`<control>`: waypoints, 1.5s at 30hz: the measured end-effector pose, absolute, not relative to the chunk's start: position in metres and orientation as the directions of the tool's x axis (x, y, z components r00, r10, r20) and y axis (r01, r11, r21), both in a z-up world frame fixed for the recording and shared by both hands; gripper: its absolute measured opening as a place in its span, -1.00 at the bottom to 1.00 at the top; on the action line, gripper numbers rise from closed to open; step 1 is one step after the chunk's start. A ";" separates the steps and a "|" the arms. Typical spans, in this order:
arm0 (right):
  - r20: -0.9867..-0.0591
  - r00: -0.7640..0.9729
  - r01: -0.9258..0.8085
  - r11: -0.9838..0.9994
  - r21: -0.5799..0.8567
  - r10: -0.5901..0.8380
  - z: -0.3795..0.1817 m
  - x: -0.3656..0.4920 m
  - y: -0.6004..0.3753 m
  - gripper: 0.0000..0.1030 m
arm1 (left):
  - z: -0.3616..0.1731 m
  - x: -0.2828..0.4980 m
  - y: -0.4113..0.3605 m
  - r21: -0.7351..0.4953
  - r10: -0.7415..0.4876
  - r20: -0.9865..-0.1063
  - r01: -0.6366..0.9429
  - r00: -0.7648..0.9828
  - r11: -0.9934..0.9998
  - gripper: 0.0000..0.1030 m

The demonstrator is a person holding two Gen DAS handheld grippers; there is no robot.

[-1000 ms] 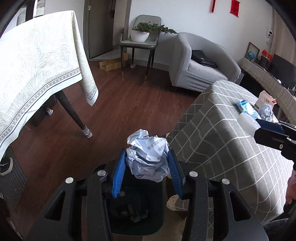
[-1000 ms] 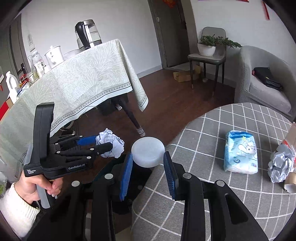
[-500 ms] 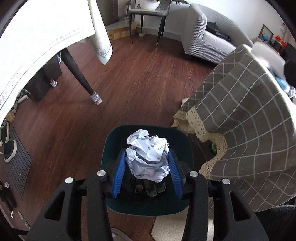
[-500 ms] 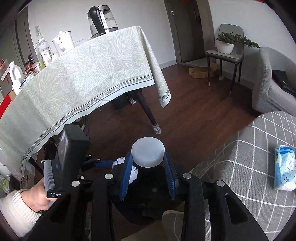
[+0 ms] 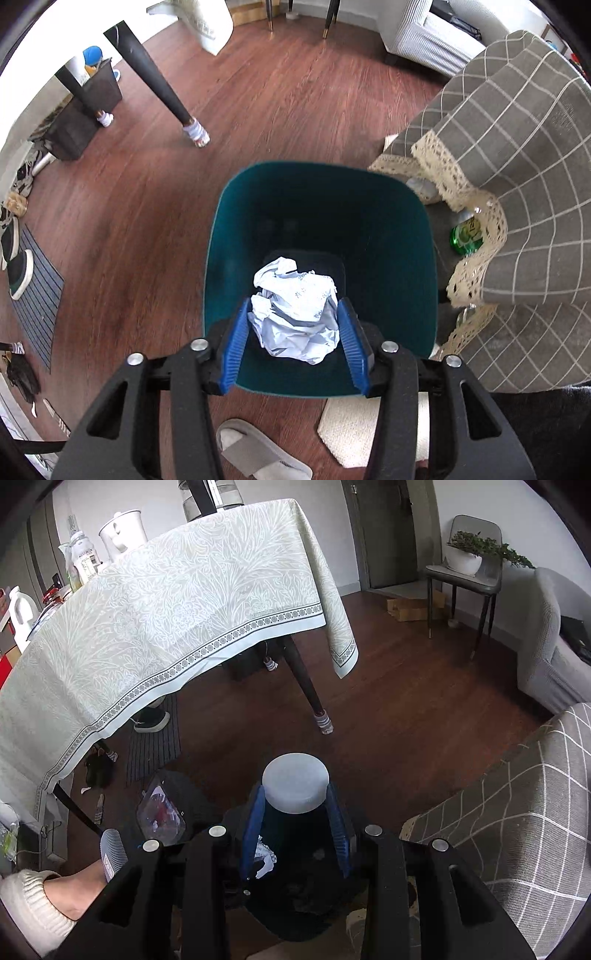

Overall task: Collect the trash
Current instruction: 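Open the left tool to drop the paper while the right tool releases the lid into the bin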

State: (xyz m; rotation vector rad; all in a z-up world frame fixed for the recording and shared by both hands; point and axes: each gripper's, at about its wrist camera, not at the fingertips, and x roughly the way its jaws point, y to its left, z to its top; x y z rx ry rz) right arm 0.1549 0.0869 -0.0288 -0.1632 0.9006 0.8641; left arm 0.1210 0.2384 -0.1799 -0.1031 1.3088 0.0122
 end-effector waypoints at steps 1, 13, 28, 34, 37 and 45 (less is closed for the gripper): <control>-0.745 0.316 -0.718 0.662 0.217 0.587 -0.031 0.155 0.090 -0.32 | -0.183 0.120 0.240 -0.073 -0.054 -0.967 -0.066 0.249 0.995 0.16; -0.787 0.280 -0.724 0.659 0.203 0.550 -0.058 0.158 0.126 -0.32 | -0.177 0.103 0.264 -0.071 -0.038 -0.954 -0.103 0.296 0.992 0.21; -0.872 0.207 -0.720 0.673 0.171 0.444 -0.121 0.163 0.167 -0.32 | -0.102 0.081 0.304 -0.121 -0.021 -0.871 -0.173 0.491 0.977 0.21; -0.910 0.151 -0.732 0.662 0.160 0.386 -0.153 0.157 0.185 -0.32 | -0.067 0.074 0.308 -0.137 -0.023 -0.822 -0.159 0.569 0.978 0.05; -0.927 0.119 -0.744 0.651 0.154 0.356 -0.168 0.151 0.191 -0.32 | -0.052 0.071 0.306 -0.150 -0.036 -0.796 -0.139 0.605 0.979 -0.14; -0.955 0.085 -0.744 0.655 0.129 0.285 -0.195 0.142 0.183 -0.32 | -0.015 0.063 0.299 -0.173 -0.054 -0.725 -0.106 0.687 0.979 -0.24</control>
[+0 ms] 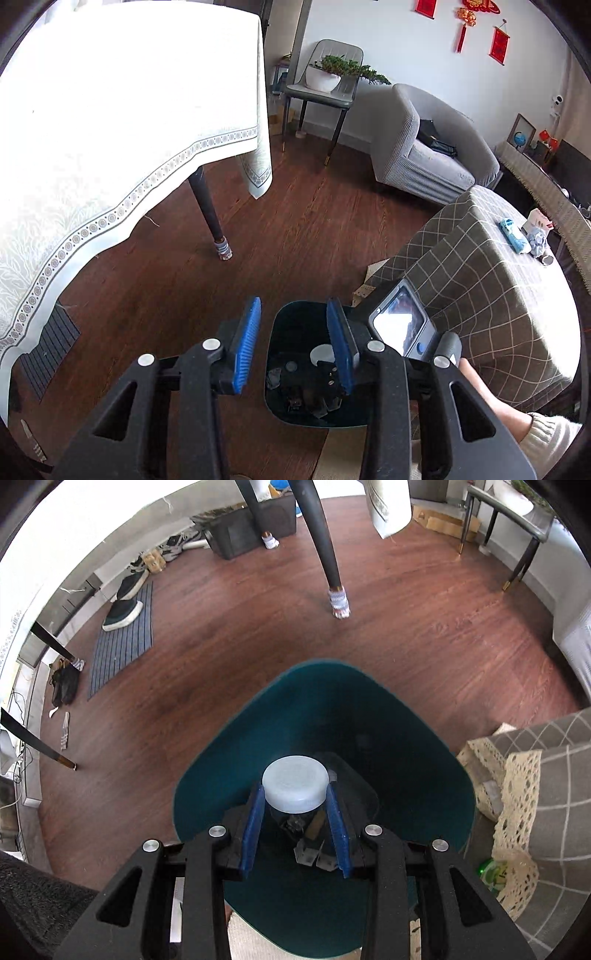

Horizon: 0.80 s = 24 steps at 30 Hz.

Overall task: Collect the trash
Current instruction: 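Open the left tool to drop the paper while the right tool releases the lid into the bin, then move both tools back over the table toward the wipes pack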

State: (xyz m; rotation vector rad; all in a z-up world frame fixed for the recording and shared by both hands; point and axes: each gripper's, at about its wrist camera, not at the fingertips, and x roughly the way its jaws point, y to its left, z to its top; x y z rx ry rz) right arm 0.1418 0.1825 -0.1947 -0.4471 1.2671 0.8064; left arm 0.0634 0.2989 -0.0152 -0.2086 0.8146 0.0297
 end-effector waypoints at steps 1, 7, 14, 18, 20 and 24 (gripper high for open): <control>-0.957 0.077 -0.746 0.653 0.130 0.278 -0.198 0.140 0.182 -0.32 | -0.011 0.063 0.298 -0.178 -0.058 -0.716 -0.102 0.696 0.979 -0.24; -0.961 0.028 -0.756 0.635 0.161 0.276 -0.207 0.137 0.178 -0.30 | 0.010 0.061 0.291 -0.210 -0.080 -0.681 -0.089 0.728 0.974 -0.24; -0.947 0.055 -0.759 0.630 0.167 0.317 -0.189 0.136 0.166 -0.20 | 0.027 0.060 0.285 -0.217 -0.083 -0.647 -0.078 0.758 0.973 -0.24; -0.927 0.078 -0.760 0.624 0.183 0.367 -0.168 0.137 0.157 -0.20 | 0.037 0.062 0.279 -0.227 -0.088 -0.626 -0.072 0.775 0.971 -0.24; -0.917 0.088 -0.765 0.617 0.188 0.389 -0.158 0.137 0.152 -0.20 | 0.042 0.064 0.275 -0.230 -0.088 -0.616 -0.072 0.783 0.971 -0.24; -0.895 0.112 -0.774 0.603 0.194 0.432 -0.134 0.137 0.143 -0.20 | 0.048 0.070 0.262 -0.226 -0.084 -0.603 -0.068 0.793 0.972 -0.24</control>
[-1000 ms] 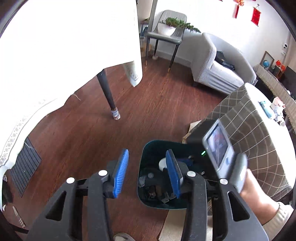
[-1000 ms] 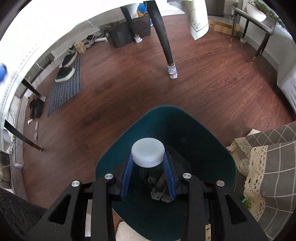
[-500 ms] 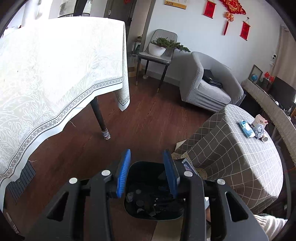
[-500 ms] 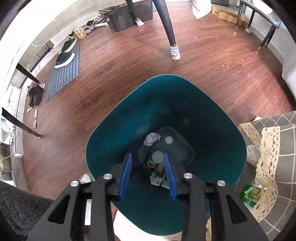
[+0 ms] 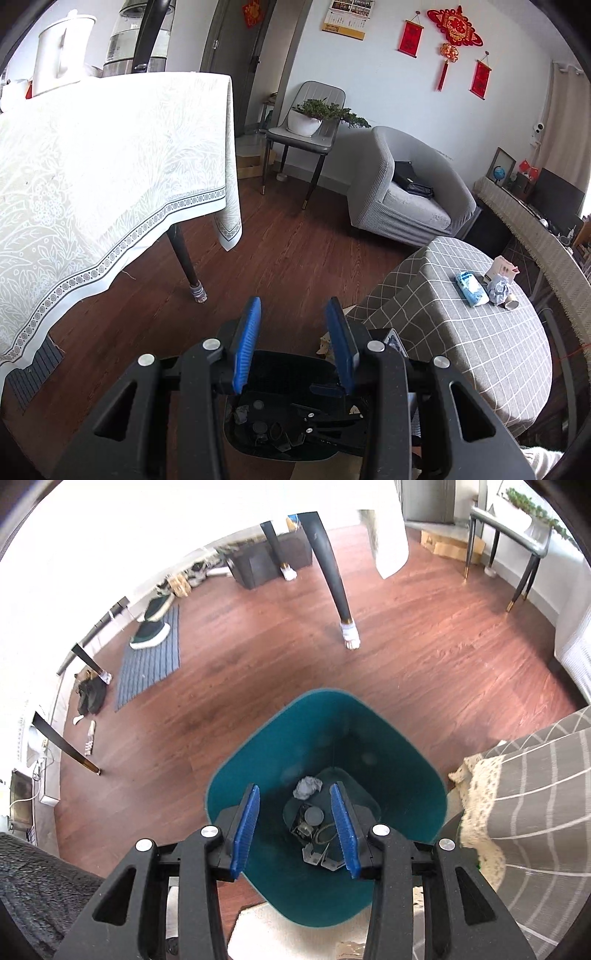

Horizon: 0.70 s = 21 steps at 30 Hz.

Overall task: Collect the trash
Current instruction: 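Move both tools back over the table toward the wipes pack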

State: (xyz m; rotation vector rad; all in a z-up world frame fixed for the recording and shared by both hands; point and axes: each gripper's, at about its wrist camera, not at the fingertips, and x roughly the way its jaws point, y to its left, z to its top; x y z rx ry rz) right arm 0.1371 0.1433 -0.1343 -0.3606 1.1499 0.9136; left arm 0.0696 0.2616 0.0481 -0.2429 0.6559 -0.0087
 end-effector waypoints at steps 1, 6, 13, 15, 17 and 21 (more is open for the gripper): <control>-0.887 0.118 -0.776 0.599 0.197 0.445 -0.127 0.137 0.141 -0.20 | 0.050 0.071 0.257 -0.213 -0.076 -0.600 -0.068 0.796 0.975 -0.24; -0.825 0.182 -0.787 0.582 0.204 0.536 -0.081 0.136 0.126 -0.20 | 0.068 0.069 0.240 -0.189 -0.073 -0.568 -0.044 0.820 0.981 -0.21; -0.751 0.275 -0.786 0.591 0.184 0.600 -0.018 0.138 0.093 -0.20 | 0.091 0.068 0.217 -0.194 -0.096 -0.515 -0.007 0.852 0.981 -0.10; -0.737 0.315 -0.778 0.608 0.161 0.598 -0.002 0.142 0.078 -0.20 | 0.092 0.071 0.210 -0.206 -0.098 -0.507 -0.010 0.856 0.979 -0.03; -0.721 0.355 -0.763 0.630 0.144 0.595 0.014 0.150 0.063 -0.20 | 0.091 0.076 0.199 -0.194 -0.088 -0.512 -0.014 0.854 0.981 -0.03; -0.682 0.439 -0.715 0.687 0.130 0.585 0.033 0.173 0.024 -0.20 | 0.091 0.088 0.169 -0.183 -0.109 -0.517 0.015 0.849 0.983 0.04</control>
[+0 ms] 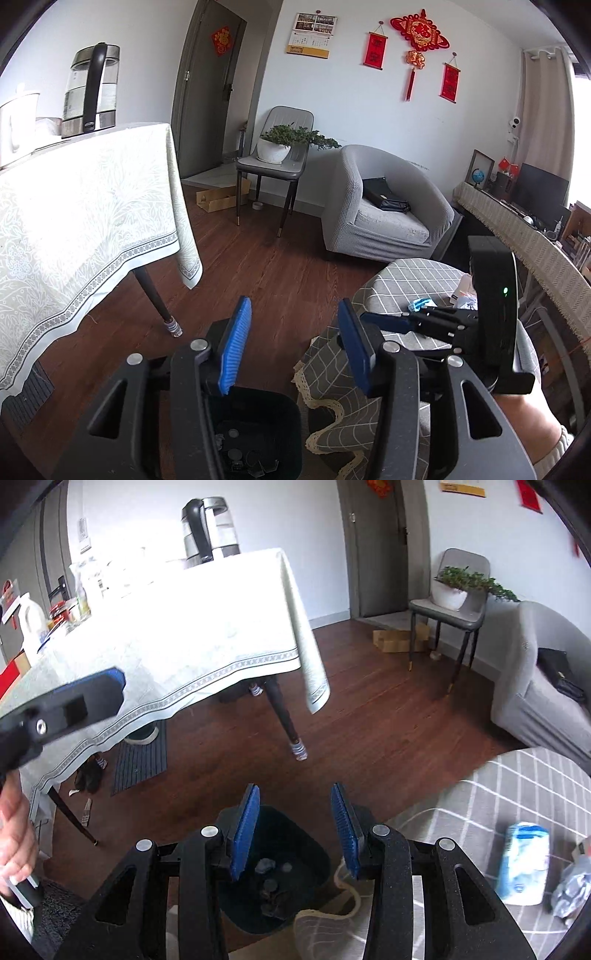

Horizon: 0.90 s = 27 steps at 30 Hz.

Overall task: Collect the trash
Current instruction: 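Move both tools back over the table toward the wipes pack, then grasp the blue-and-white wipes pack with the left tool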

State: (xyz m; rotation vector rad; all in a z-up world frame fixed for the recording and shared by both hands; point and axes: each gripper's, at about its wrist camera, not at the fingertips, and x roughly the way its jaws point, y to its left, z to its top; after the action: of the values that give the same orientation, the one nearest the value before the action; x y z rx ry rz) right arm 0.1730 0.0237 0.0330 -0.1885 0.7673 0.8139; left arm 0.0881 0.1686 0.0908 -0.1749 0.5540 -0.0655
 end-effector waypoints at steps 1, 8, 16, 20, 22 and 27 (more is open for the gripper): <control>-0.674 0.455 -0.702 0.700 0.131 0.582 0.035 0.178 0.011 -0.20 | 0.091 0.091 0.160 -0.176 -0.111 -0.517 0.022 0.849 0.984 0.09; -0.657 0.522 -0.607 0.778 0.161 0.544 0.038 0.197 -0.072 -0.20 | 0.082 0.120 0.104 -0.192 -0.157 -0.550 0.058 0.820 0.980 0.32; -0.651 0.585 -0.542 0.831 0.130 0.483 0.042 0.193 -0.143 0.01 | 0.070 0.144 0.040 -0.157 -0.158 -0.580 0.080 0.799 0.984 0.59; -0.651 0.599 -0.519 0.845 0.129 0.467 0.042 0.192 -0.173 0.04 | 0.060 0.156 0.015 -0.149 -0.162 -0.612 0.088 0.774 0.985 0.64; -0.650 0.604 -0.509 0.851 0.130 0.461 0.041 0.192 -0.186 0.12 | 0.053 0.163 0.002 -0.146 -0.162 -0.631 0.089 0.758 0.985 0.69; -0.654 0.593 -0.503 0.850 0.157 0.471 0.038 0.193 -0.208 0.13 | 0.029 0.181 -0.021 -0.149 -0.175 -0.689 0.099 0.703 0.984 0.70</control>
State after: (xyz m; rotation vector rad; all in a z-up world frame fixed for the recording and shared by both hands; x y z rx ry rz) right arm 0.1928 -0.2075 0.0380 -0.0462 0.7460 0.5665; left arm 0.1806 -0.0206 0.0293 -0.1035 0.7764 -0.1522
